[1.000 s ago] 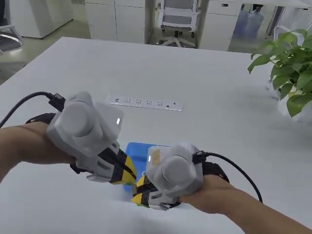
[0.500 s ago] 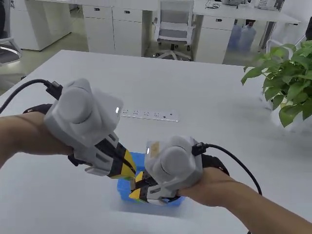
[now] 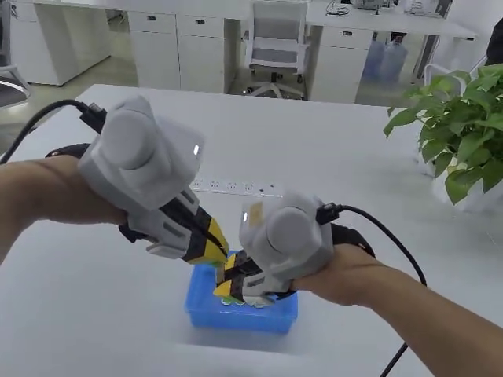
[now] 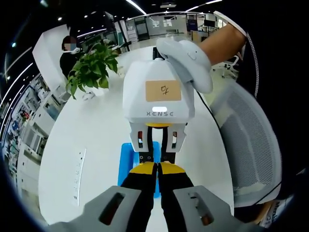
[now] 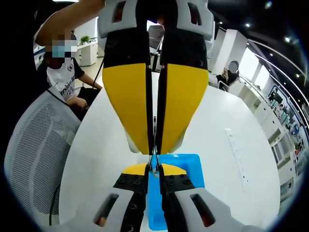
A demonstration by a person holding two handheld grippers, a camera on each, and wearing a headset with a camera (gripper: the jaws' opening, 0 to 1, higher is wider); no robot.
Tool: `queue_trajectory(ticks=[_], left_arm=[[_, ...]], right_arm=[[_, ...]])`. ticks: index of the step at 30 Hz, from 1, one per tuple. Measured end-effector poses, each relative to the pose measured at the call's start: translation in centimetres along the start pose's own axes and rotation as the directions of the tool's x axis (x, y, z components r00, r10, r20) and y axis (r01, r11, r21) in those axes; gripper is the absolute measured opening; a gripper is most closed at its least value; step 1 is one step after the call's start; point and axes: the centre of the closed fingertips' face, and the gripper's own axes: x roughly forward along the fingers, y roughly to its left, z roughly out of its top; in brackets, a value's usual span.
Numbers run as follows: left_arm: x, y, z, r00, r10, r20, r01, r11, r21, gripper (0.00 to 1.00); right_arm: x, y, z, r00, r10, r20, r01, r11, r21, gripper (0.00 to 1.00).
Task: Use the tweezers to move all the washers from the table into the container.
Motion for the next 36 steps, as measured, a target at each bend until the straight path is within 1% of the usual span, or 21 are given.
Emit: queue_trajectory(ticks=[6,13,20,24,36], left_arm=[[0.7,1.3,0.3,1.0000,0.000,0.005,0.000,1.000,0.010,0.05],[1.9,2.4,0.2,0.9999,-0.007,0.010,0.007,1.000,0.016,0.05],[3.2,3.3,-0.4,0.9998,-0.019,0.009,0.019,1.000,0.014,0.05],[4.1,3.7,-0.9,0.9995,-0.029,0.010,0.029,1.000,0.007,0.05],[5.9,4.1,-2.3,0.9990,-0.044,0.012,0.044,0.999,-0.005,0.05]], right_arm=[[-0.2,-1.4,-0.7,0.9999,-0.016,-0.001,0.016,1.000,0.003,0.11],[0.0,-2.5,-2.0,0.9997,-0.023,-0.005,0.023,1.000,0.012,0.11],[0.6,-3.2,-3.3,0.9998,-0.018,-0.010,0.019,0.999,0.028,0.11],[1.2,-3.5,-4.1,0.9998,-0.011,-0.014,0.012,0.999,0.034,0.11],[2.7,-3.8,-5.8,0.9999,0.009,-0.012,-0.009,0.999,0.049,0.11]])
